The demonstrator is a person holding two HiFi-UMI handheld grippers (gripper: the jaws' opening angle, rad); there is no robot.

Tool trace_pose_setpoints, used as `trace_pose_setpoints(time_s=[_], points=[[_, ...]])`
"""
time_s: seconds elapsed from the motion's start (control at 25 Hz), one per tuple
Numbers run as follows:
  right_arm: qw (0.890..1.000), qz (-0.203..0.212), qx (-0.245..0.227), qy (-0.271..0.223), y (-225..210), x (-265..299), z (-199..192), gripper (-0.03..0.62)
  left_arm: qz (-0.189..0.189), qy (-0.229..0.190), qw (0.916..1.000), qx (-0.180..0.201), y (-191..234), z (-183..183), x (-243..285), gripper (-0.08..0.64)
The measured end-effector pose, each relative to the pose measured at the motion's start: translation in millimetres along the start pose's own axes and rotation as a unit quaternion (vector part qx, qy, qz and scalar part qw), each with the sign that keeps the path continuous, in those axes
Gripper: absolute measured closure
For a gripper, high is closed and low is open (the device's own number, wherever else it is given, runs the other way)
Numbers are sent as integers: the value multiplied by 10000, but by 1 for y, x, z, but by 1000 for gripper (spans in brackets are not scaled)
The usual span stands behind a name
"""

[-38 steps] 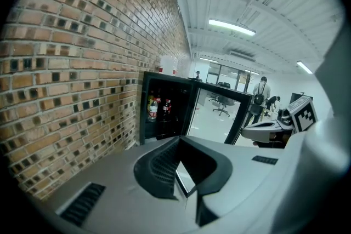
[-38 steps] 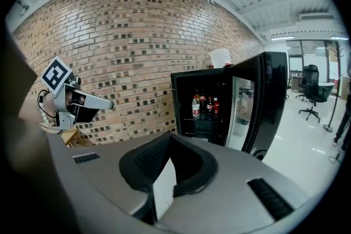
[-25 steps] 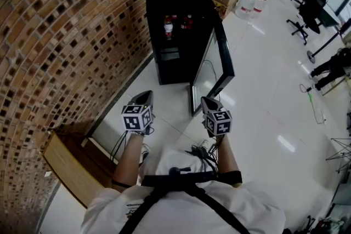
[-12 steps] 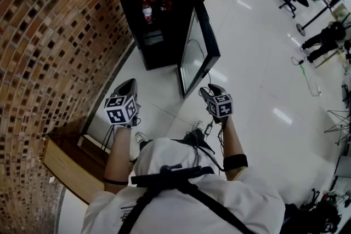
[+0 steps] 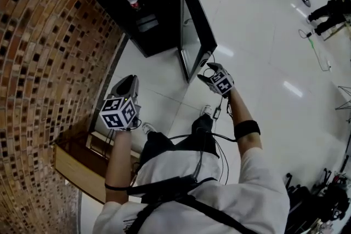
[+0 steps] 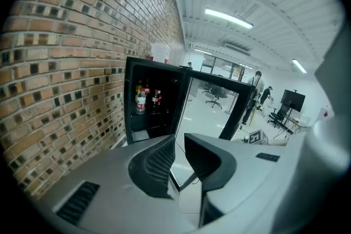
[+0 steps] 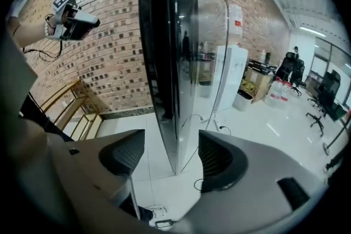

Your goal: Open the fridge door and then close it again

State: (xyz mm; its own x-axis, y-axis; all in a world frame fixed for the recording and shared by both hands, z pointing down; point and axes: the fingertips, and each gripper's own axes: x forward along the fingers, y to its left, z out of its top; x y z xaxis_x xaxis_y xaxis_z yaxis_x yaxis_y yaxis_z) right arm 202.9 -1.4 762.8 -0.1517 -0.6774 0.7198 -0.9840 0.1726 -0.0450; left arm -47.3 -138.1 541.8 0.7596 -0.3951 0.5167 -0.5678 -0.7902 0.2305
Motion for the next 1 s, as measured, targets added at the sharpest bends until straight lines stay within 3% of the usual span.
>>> trace_pose_setpoints(time_s=[0.36,0.48,0.56,1.0], points=[[9985,379,-275,275,-12,69,-35,262,-104,389,9992,27,-13,-40,38,505],[9975,466,-474,250,-12,74,-29,342,-65,401,9992,-41,-11,-45,42,505],[9969,514,-537,244,-7,76,-26,344,-32,406,9991,-90,-9,-48,41,505],[9979,536,-13,364,47,123,9,313,67,473,9979,-442,31,-67,38,506]])
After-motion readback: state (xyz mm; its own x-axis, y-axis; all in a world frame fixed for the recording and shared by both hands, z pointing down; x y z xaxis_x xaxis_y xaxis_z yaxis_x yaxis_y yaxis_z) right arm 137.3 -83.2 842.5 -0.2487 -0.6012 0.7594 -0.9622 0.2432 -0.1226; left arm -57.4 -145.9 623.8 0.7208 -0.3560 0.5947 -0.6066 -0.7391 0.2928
